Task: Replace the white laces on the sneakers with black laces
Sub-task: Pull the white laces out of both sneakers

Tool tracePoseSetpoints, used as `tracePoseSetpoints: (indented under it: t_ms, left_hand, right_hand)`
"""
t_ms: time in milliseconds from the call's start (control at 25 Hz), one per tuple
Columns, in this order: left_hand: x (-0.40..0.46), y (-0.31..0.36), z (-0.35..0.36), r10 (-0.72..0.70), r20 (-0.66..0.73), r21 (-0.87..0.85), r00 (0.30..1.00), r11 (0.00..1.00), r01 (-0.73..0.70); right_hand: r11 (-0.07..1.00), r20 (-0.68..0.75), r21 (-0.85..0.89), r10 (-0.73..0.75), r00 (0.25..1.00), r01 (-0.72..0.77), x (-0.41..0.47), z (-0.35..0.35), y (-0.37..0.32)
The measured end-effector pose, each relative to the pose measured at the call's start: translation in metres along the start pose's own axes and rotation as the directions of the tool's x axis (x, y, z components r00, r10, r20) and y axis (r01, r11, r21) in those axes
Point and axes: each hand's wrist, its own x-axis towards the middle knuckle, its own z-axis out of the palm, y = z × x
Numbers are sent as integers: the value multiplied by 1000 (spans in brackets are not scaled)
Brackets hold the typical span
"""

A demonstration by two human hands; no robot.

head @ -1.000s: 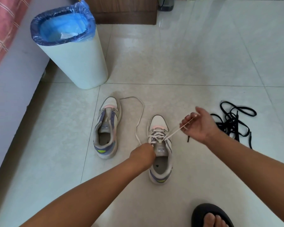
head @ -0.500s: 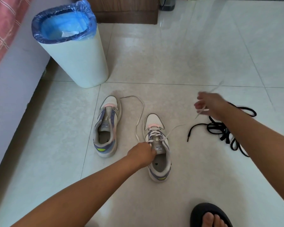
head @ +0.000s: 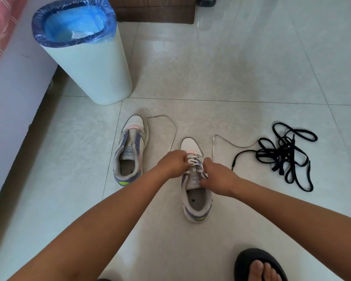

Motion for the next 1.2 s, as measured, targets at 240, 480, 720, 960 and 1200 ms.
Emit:
tracePoseSetpoints:
  t_ms: [240,480,720,960,1200]
  left_hand:
    - [-1,-9,4,235,-138,715,962,695,-67]
    - [7,-4,-26,-142,-152,447,978,873,196]
    - [9,-25,-79,-125,-291,569,949,774,276]
    - [2,-35,-112,-86,-367,616,926,723,311]
    - [12,-50,-112,-70,-564,86,823,986,143]
  right_hand:
    - [1000,-66,19,9,998,-8,-2,3,14]
    - [999,-43,-29,28,999,-29,-1,3,24]
    - [997,-33,-27,77,996,-78,-3,-5,46]
    - [996,-20,-24,88,996,-88,-2,-4,58]
    - [969,5,208,136,991,-134,-7,-4,66]
